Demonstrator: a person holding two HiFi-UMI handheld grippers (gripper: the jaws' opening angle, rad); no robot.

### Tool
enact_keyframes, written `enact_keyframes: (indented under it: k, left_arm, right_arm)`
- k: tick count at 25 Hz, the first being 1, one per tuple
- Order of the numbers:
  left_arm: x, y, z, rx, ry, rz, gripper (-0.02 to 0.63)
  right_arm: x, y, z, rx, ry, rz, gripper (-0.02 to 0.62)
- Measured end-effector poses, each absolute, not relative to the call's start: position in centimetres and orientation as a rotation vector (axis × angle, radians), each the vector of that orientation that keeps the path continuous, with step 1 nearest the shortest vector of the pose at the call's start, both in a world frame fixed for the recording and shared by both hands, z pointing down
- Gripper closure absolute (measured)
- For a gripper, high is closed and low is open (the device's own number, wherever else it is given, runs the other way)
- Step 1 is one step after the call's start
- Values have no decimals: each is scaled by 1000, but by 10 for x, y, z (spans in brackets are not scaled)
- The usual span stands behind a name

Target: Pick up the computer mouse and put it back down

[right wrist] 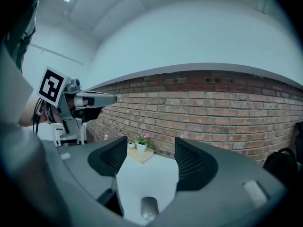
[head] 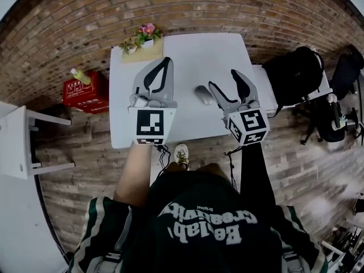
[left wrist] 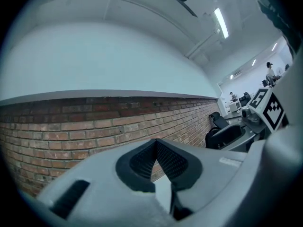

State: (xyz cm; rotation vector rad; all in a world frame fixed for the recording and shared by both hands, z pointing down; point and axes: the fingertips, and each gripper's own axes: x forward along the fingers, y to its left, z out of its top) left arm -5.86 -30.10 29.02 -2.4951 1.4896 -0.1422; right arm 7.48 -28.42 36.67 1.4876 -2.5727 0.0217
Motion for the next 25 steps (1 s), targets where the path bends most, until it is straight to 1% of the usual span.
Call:
enact_keyframes:
  k: [3, 8, 12, 20, 25]
  left_arm:
    - [-55, -315, 296, -2521, 1453, -139, 600]
    - [-49, -336, 301, -2565, 1381, -111, 600]
    - [-45, -347, 309, -2596, 1343, -109, 600]
    - [-42, -362, 328, -2625, 1330, -143, 600]
    - [-41, -367, 338, -2644, 1342, -157, 600]
  right_arm:
    - [72, -294, 374, 1490, -2571, 64, 296]
    - [68, -315, 382, 1498, -2575, 149, 307]
    - [64, -325, 394, 1469, -2566, 244, 297]
    - [69, -339, 435, 1381, -2380, 234, 291]
    - [60, -344, 467, 1213, -2322, 316, 291]
